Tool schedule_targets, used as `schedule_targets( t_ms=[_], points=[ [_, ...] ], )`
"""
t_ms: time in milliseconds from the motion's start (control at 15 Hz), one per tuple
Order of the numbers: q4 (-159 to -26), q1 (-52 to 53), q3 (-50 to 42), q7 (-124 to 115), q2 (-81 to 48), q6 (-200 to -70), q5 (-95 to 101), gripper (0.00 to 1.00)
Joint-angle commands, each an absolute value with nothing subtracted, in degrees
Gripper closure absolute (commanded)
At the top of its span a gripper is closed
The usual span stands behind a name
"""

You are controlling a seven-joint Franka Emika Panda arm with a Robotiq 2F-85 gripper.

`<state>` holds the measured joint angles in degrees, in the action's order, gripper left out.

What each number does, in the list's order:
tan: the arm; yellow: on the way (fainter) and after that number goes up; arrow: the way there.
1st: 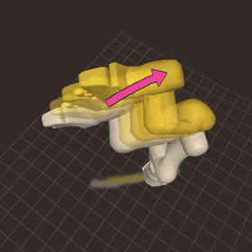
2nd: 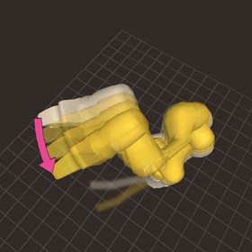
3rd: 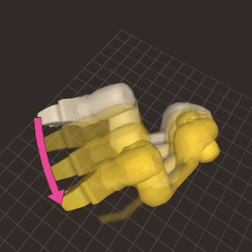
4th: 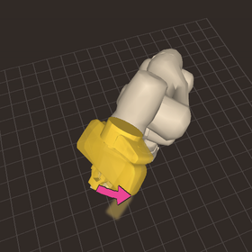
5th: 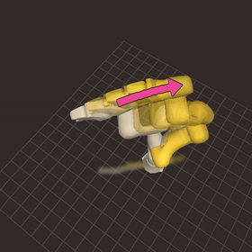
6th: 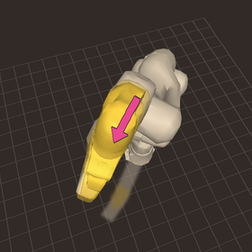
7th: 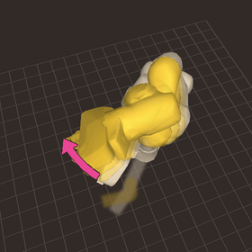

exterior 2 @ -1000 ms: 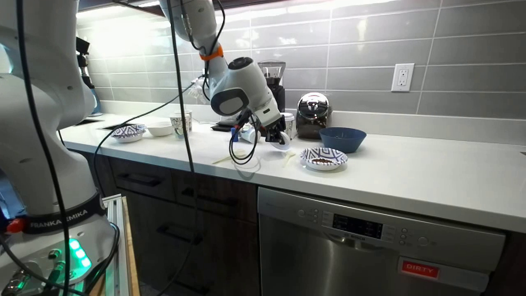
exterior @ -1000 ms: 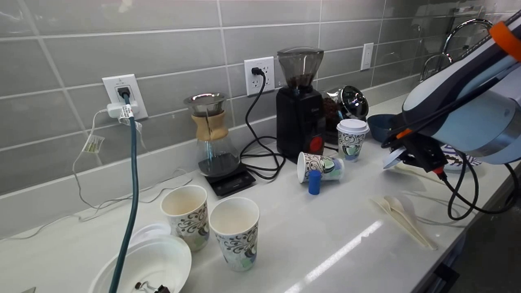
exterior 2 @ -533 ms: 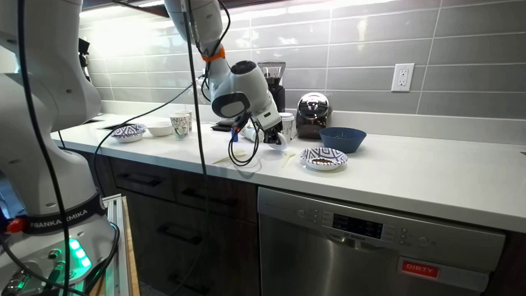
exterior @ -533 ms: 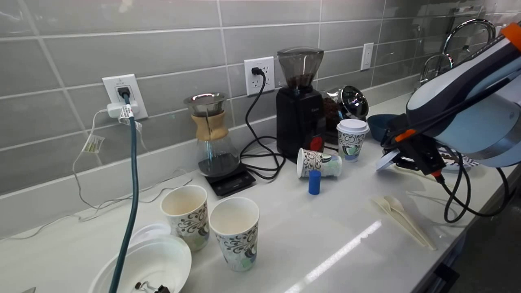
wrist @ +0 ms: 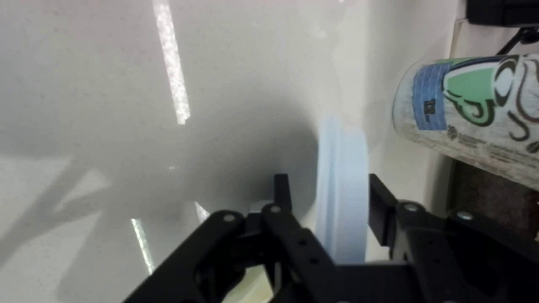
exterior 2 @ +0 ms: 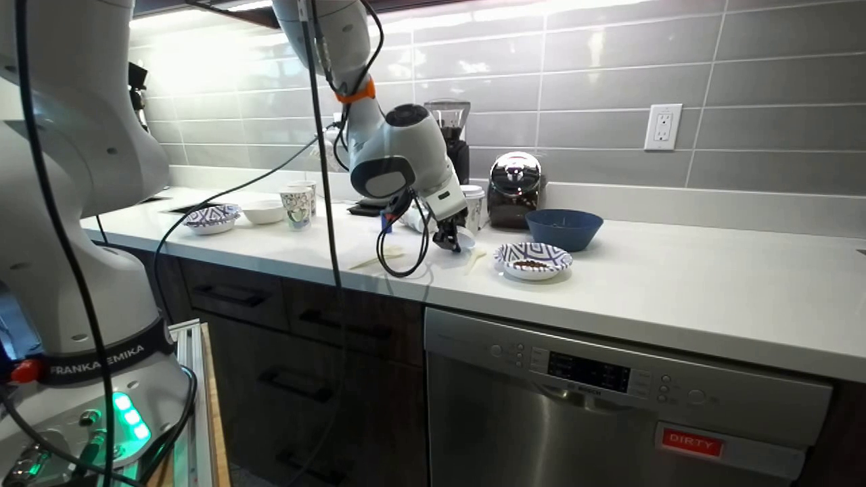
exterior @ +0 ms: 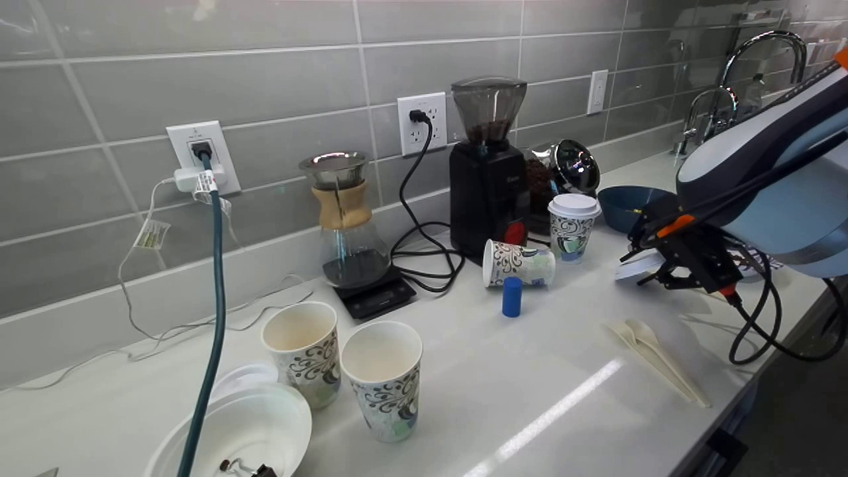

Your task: Turn the white lid on the counter over

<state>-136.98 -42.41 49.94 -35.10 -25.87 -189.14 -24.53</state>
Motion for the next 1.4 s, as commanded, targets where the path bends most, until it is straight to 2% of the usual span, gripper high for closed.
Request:
schedule_targets(
  t_ms=[0, 200, 267, 667, 733, 933, 1200, 1333],
  points=[
    [-140.3, -41.5, 47.4, -36.1, -18.7, -182.7, -25.7, 0.19],
    [-142.4, -39.7, 44.3, -37.5, -12.1, -178.3, -25.3, 0.01],
    [-143.4, -39.3, 43.5, -37.9, -9.6, -176.9, -24.8, 0.00],
    [-146.2, -39.8, 45.1, -34.0, 4.7, -162.4, -19.8, 0.00],
    [-146.0, -28.8, 35.0, -32.8, 7.6, -159.2, -20.5, 0.00],
    [-145.7, -18.1, 25.4, -34.3, 12.9, -152.0, -11.9, 0.00],
    [-144.1, -10.0, 18.9, -33.2, 16.4, -145.3, -0.1, 0.00],
    [-144.0, -9.3, 18.0, -33.2, 16.3, -148.0, 7.0, 0.00]
  ],
)
